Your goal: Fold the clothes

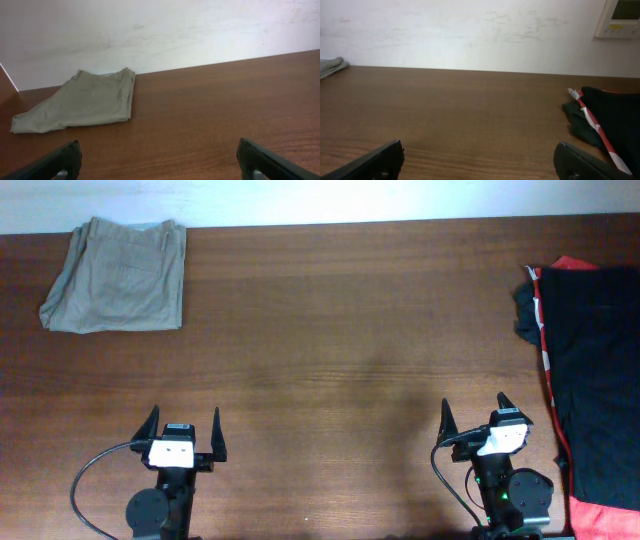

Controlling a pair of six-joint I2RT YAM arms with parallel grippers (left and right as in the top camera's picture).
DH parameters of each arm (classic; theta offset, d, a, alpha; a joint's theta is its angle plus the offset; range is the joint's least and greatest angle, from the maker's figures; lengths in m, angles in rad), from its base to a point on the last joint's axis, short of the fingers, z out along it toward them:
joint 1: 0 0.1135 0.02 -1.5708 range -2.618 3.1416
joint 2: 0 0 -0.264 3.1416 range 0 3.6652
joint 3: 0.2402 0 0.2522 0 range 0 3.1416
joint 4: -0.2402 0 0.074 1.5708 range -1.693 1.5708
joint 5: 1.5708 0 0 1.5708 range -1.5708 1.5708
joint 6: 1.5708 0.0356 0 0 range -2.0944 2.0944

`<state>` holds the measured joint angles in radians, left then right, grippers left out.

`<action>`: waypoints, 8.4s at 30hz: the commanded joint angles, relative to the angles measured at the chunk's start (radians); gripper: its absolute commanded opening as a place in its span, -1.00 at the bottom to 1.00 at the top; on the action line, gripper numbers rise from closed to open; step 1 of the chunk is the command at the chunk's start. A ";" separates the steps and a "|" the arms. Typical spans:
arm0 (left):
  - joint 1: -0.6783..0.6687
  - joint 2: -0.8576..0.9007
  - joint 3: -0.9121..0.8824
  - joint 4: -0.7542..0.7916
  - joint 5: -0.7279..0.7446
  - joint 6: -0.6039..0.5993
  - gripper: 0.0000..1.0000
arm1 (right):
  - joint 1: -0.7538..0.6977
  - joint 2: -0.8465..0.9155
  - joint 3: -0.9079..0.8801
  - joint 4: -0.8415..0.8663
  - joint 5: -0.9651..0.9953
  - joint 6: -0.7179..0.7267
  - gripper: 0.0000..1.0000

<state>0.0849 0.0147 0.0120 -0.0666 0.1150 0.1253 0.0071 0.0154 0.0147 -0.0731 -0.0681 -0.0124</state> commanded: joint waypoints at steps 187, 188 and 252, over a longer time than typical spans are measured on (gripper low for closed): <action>0.003 -0.008 -0.004 -0.003 -0.004 -0.012 0.98 | -0.417 2.282 1.723 -0.230 0.225 -0.270 0.97; 0.003 -0.008 -0.004 -0.003 -0.004 -0.012 0.98 | -0.417 2.282 1.723 -0.230 0.225 -0.270 0.98; 0.003 -0.008 -0.004 -0.003 -0.004 -0.012 0.98 | -0.454 2.348 1.787 -0.260 0.235 -0.218 0.69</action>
<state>0.0849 0.0128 0.0120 -0.0669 0.1146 0.1219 -0.4343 2.3444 1.7805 -0.3302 0.1509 -0.2352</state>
